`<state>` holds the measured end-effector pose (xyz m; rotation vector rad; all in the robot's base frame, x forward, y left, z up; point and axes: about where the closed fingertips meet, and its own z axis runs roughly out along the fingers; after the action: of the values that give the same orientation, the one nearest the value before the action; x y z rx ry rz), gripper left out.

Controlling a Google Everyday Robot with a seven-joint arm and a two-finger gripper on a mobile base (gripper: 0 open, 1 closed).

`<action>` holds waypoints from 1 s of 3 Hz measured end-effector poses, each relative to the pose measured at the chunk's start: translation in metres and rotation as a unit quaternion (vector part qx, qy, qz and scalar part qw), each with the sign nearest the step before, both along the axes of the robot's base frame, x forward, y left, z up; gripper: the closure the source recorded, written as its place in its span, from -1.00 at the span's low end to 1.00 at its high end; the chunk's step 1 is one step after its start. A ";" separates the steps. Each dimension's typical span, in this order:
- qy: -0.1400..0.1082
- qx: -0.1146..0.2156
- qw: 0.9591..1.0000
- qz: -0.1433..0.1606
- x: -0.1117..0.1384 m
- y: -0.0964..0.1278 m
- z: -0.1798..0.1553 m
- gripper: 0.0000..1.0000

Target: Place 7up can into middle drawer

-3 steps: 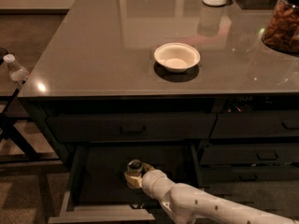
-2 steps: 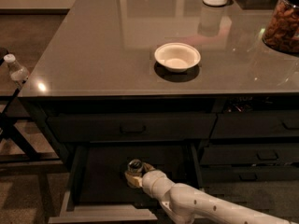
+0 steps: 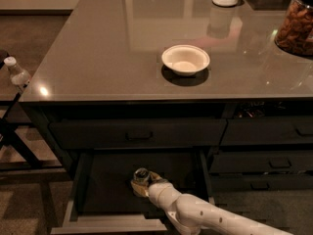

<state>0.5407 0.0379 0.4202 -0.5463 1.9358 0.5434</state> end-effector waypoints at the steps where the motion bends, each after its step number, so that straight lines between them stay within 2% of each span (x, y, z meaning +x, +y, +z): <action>1: 0.000 0.000 1.000 0.000 0.000 0.000 0.000 0.63; 3: 0.000 0.000 1.000 0.000 0.000 0.000 0.000 -0.28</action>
Offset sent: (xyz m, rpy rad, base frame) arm 0.0000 0.0000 0.0000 0.0000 0.0000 0.0000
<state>0.5407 0.0380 0.4202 -0.5463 1.9357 0.5434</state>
